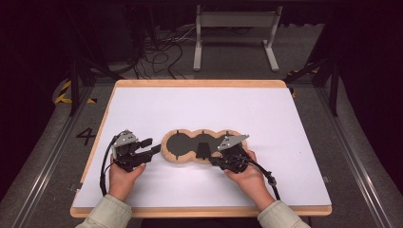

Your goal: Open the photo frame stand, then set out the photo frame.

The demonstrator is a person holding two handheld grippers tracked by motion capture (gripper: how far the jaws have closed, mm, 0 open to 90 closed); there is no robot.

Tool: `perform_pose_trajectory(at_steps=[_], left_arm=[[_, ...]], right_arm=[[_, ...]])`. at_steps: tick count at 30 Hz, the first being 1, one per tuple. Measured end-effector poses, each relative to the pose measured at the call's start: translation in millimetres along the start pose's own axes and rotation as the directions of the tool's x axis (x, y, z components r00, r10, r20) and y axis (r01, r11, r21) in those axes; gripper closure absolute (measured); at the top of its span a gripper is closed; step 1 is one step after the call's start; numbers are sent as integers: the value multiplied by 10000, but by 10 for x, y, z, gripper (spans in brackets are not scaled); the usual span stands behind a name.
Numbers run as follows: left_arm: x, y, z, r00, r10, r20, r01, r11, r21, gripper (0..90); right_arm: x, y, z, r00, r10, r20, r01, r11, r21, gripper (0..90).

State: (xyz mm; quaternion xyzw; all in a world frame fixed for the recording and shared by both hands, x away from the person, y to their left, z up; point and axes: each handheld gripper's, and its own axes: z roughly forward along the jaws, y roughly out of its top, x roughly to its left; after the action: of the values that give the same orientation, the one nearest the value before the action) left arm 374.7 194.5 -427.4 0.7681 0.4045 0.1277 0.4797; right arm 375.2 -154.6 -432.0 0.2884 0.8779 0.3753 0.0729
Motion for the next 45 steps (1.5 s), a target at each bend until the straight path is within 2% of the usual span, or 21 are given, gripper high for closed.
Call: perform_pose_trajectory(at_steps=[6, 9, 10, 15, 17, 18, 21, 24, 25, 27, 33, 37, 43, 45], left_arm=[[20, -11, 16, 10000, -2, -58, 3, 9999, 151, 509], [10, -13, 28, 9997, -50, -238, 58, 9994, 341, 510], [8, -14, 33, 9997, -18, -262, 28, 9992, 402, 510], [14, -10, 49, 9992, 17, -393, 2, 9988, 488, 510], [7, -7, 48, 9994, -74, -326, 91, 9985, 532, 510], [9, 2, 50, 9993, -30, -376, 47, 9990, 439, 508], [-1, 22, 54, 9988, -75, -474, 98, 9988, 478, 497], [-4, 38, 49, 9986, -80, -518, 104, 9990, 446, 485], [-19, 48, 48, 9982, -246, -544, 272, 9984, 487, 481], [-18, 64, 51, 9982, -246, -549, 272, 9985, 470, 478], [-21, 85, 41, 9979, -200, -612, 228, 9987, 459, 468], [0, 86, 35, 9973, -406, -618, 433, 9982, 425, 459], [46, 90, 34, 9962, -631, -606, 657, 9970, 419, 436], [55, 90, 58, 9956, -677, -648, 713, 9960, 544, 429]], right_arm=[[-19, 62, -83, 9998, -29, 206, 43, 9977, -679, 900], [-25, 70, -103, 9997, 83, 222, -62, 9955, -946, 900], [-33, 72, -129, 9995, 314, 17, -309, 9917, -1249, 900], [-33, 63, -141, 9994, 356, -1, -353, 9900, -1368, 898], [-24, 63, -141, 9998, 175, 93, -163, 9924, -1219, 881], [-9, 65, -174, 9999, -6, 120, 19, 9938, -1114, 884], [2, 94, -274, 9997, -191, 178, 212, 9917, -1271, 883], [-2, 121, -386, 9995, -170, 256, 208, 9873, -1572, 866], [-16, 129, -482, 9987, -134, 497, 220, 9839, -1773, 842], [-23, 128, -510, 9983, -129, 575, 233, 9825, -1847, 835], [-138, 73, -685, 9918, 257, 1254, 27, 9752, -2213, 774], [-223, 34, -759, 9864, 556, 1546, -183, 9724, -2327, 707], [-348, -27, -797, 9783, 1347, 1577, -959, 9681, -2316, 603], [-396, -51, -797, 9751, 1632, 1502, -1267, 9657, -2268, 530]])
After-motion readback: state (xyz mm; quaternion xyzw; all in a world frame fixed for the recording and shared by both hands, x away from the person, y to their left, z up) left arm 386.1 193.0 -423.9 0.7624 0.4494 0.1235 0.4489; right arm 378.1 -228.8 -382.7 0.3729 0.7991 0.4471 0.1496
